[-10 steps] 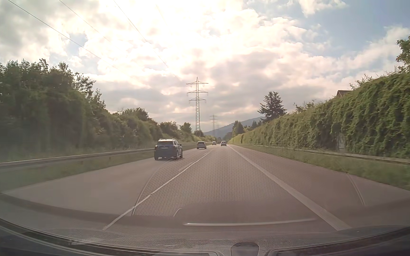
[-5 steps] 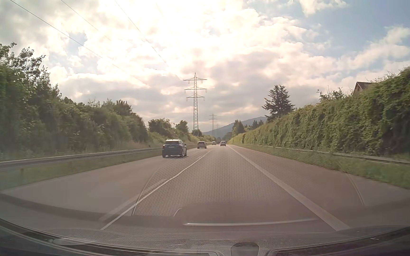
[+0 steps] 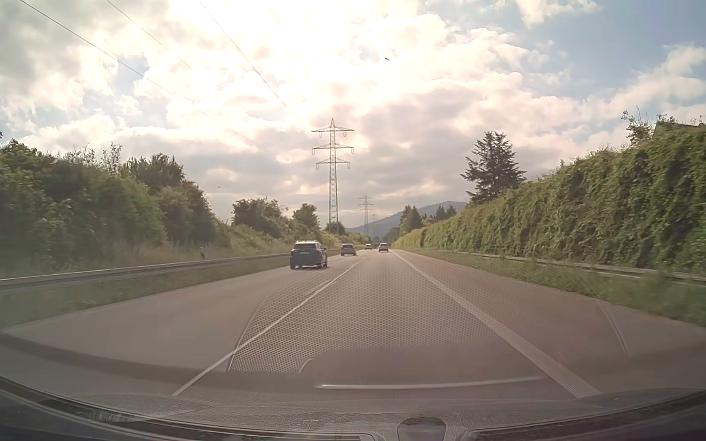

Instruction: Follow the waypoints while adhering to traffic rules and regulations

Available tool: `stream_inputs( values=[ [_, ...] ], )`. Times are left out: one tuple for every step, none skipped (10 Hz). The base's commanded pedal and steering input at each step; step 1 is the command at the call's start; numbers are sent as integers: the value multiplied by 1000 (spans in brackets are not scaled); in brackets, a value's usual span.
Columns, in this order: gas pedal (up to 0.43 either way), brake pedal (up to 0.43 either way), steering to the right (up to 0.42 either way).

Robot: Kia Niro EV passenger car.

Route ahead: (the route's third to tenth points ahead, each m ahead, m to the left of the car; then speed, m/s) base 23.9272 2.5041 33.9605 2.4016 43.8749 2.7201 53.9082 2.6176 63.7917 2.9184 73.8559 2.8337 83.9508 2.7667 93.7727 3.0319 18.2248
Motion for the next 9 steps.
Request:
stream_inputs(
  values=[
    [130, 0, -1],
    [130, 0, -1],
    [130, 0, -1],
    [130, 0, -1],
    [130, 0, -1],
    [130, 0, -1],
    [130, 0, -1],
    [130, 0, -1],
    [130, 0, -3]
  ],
)
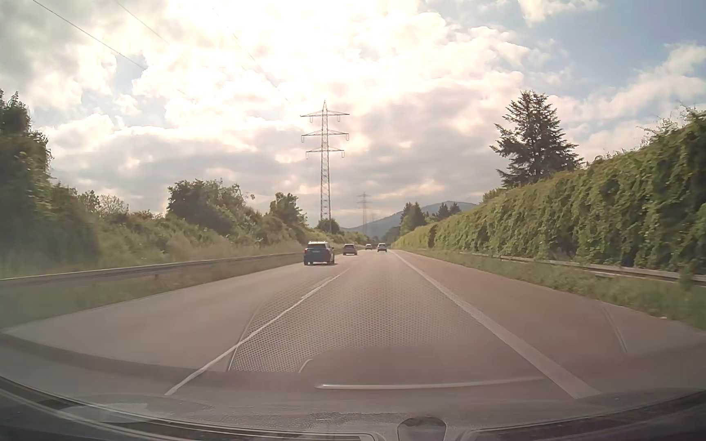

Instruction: Follow the waypoints while adhering to traffic rules and regulations

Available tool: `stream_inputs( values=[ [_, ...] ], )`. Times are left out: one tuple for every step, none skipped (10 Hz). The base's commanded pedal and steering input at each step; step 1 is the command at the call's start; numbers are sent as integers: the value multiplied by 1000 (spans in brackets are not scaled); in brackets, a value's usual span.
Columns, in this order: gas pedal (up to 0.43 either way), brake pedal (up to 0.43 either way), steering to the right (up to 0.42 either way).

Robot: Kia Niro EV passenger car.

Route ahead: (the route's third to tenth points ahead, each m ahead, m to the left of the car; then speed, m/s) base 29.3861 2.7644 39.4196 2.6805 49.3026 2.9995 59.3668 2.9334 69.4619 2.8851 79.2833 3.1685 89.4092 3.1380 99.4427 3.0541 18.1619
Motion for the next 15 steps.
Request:
stream_inputs(
  values=[
    [130, 0, -3],
    [130, 0, -3],
    [130, 0, -3],
    [130, 0, -3],
    [130, 0, -3],
    [138, 0, -3],
    [177, 0, -3],
    [189, 0, -3],
    [197, 0, -3],
    [197, 0, -2],
    [220, 0, -2],
    [260, 0, -2],
    [268, 0, -2],
    [268, 0, -2],
    [268, 0, -2]
  ],
)
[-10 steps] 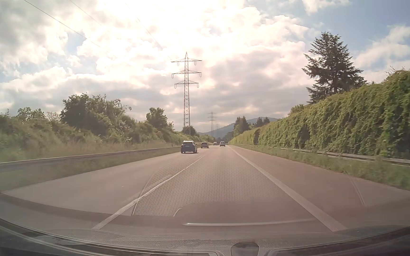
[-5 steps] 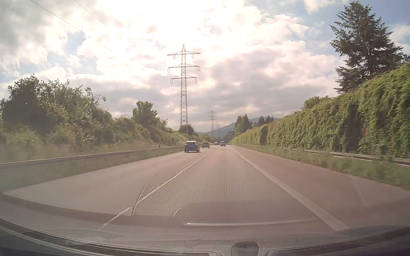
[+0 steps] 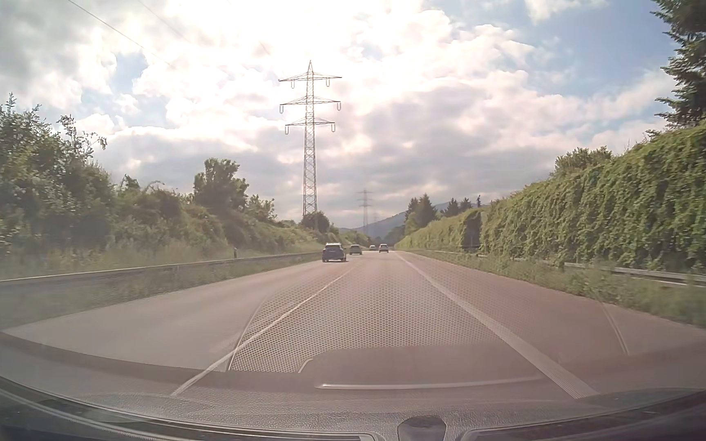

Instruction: Follow the waypoints while adhering to traffic rules and regulations

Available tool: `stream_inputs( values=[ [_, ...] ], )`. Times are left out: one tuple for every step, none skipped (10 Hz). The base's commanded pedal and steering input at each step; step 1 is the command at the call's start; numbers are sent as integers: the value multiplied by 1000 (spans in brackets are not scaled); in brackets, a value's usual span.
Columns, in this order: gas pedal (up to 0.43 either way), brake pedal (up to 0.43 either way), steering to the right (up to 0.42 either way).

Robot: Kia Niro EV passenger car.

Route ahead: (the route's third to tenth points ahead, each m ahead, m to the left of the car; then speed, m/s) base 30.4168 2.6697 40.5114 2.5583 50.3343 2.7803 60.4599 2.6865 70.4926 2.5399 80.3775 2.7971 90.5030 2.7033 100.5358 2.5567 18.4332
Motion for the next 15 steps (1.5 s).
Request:
stream_inputs(
  values=[
    [268, 0, -2],
    [268, 0, -2],
    [268, 0, -2],
    [268, 0, -2],
    [268, 0, -2],
    [268, 0, -2],
    [268, 0, -2],
    [268, 0, -2],
    [268, 0, -2],
    [268, 0, -2],
    [268, 0, -2],
    [268, 0, -2],
    [268, 0, -2],
    [260, 0, -2],
    [248, 0, -2]
  ],
)
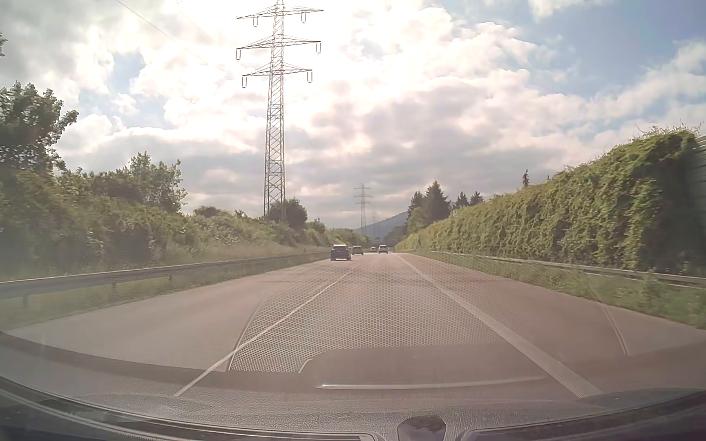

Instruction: Follow the waypoints while adhering to traffic rules and regulations

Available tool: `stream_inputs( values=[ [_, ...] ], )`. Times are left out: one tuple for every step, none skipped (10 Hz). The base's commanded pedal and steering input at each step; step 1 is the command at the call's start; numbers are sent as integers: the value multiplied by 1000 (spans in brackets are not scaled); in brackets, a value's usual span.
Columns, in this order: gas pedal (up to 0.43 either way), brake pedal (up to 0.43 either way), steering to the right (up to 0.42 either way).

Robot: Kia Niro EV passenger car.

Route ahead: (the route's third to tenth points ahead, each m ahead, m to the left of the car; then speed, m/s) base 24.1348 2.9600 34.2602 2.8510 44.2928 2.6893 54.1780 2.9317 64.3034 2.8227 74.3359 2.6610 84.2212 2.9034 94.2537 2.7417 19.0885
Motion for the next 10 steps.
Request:
stream_inputs(
  values=[
    [240, 0, -2],
    [240, 0, -2],
    [228, 0, -2],
    [220, 0, -2],
    [209, 0, -2],
    [209, 0, -2],
    [209, 0, -3],
    [209, 0, -3],
    [209, 0, -3],
    [209, 0, -3]
  ],
)
